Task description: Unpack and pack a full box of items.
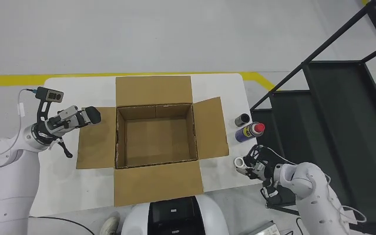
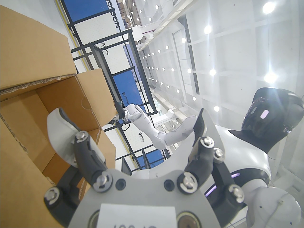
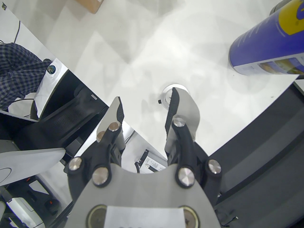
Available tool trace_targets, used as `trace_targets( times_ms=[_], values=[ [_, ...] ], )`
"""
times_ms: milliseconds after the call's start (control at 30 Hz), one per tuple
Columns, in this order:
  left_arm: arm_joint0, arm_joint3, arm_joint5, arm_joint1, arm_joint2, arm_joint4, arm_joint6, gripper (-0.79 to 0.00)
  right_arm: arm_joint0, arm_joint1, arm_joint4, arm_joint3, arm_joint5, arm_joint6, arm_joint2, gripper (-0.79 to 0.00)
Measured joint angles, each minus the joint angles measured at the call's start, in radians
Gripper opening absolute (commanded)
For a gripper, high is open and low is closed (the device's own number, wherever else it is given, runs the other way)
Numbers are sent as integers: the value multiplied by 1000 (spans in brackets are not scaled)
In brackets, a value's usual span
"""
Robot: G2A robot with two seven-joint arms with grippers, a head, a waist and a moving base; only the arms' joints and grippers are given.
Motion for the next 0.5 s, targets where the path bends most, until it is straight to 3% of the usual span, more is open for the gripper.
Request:
trace_targets(
  times_ms=[500],
  values=[
    [0,0,0,0,0,0,0,0,114,9,-156,152,172,-57,-98,-394]
  ],
)
